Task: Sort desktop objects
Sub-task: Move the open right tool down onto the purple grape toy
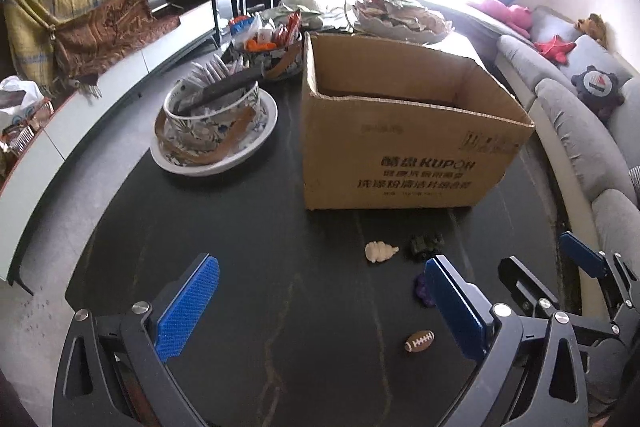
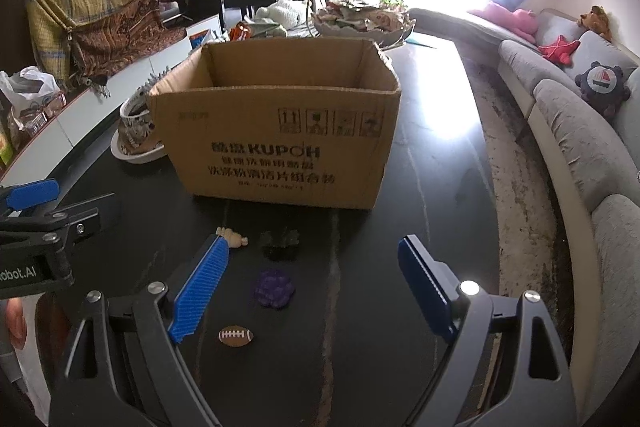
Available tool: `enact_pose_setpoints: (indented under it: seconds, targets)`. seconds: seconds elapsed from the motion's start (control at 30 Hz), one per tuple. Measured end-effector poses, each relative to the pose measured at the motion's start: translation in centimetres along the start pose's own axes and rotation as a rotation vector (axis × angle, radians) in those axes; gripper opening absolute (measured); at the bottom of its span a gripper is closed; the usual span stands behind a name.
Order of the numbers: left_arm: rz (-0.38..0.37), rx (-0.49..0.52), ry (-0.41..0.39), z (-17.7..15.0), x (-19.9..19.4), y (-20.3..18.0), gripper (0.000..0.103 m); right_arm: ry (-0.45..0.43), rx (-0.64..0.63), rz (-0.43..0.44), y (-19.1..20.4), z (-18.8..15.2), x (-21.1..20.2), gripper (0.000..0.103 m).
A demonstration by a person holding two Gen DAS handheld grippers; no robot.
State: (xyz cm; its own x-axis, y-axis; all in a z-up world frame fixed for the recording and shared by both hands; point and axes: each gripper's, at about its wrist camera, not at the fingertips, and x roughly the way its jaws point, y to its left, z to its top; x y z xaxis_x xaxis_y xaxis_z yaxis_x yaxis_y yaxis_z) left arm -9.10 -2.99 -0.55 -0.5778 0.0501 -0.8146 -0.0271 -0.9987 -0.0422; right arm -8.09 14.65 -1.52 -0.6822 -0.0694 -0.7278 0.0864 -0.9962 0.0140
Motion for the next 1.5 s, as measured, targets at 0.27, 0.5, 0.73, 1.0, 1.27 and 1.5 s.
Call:
enact_pose_setpoints:
  seconds: [0.27, 0.5, 0.73, 1.0, 1.27, 1.5]
  targets:
    - [0.017, 0.009, 0.046, -0.9, 1.5, -0.1, 0.102, 0.046, 0.008, 0.020, 0.3, -1.1, 1.3, 0.081]
    - [0.050, 0.047, 0.058, -1.7, 2.4, -0.6, 0.102, 0.087, 0.002, 0.030, 0.7, -1.9, 2.6, 0.078]
    - [0.066, 0.040, 0.090, -2.2, 3.5, 0.1, 0.102, 0.126, -0.003, 0.040, 1.2, -2.8, 3.9, 0.073]
    - [0.080, 0.051, 0.111, -2.5, 4.4, 0.1, 0.102, 0.157, -0.014, 0.050, 1.8, -3.2, 5.1, 0.070]
    - [0.091, 0.066, 0.128, -2.7, 5.4, 0.0, 0.102, 0.185, -0.015, 0.058, 2.0, -3.5, 6.2, 0.068]
    - [0.098, 0.063, 0.147, -2.7, 6.3, 0.3, 0.102, 0.197, -0.019, 0.061, 2.1, -3.6, 6.8, 0.067]
